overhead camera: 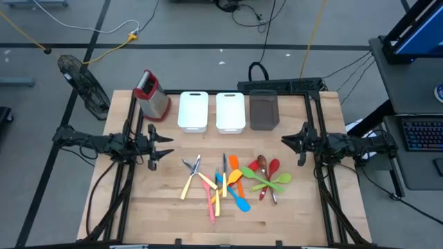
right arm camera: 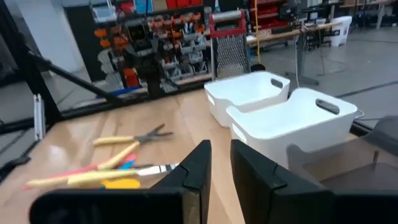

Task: Pick & Place Kitchen Items
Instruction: Put the green spatula into the black bin

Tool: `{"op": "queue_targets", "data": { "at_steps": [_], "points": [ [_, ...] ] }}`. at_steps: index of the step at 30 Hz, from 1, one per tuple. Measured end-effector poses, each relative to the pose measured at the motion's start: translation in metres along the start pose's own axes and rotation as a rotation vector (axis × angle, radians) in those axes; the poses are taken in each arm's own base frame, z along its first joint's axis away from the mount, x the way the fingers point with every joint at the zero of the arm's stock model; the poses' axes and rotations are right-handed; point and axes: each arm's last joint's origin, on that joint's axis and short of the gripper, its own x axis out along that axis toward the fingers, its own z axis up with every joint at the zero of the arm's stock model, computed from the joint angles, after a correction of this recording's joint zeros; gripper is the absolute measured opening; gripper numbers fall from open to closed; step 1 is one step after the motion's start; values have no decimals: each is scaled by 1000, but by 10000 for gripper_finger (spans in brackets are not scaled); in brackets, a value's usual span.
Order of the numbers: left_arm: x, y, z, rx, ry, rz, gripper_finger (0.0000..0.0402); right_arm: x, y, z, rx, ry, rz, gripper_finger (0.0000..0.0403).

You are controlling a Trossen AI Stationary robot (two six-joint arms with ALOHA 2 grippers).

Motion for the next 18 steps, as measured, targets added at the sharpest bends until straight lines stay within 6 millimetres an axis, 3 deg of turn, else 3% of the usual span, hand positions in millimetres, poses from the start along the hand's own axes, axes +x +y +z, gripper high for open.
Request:
{"op": "queue_targets", "data": {
  "at_steps": [11, 18],
  "points": [
    [0, 0, 0, 0, 0, 1, 200, 0, 0, -1, -1, 6, -2, 55],
    [0, 3, 0, 14, 7, 101, 200, 1, 0, -3, -7, 19, -5, 55]
  ]
}}
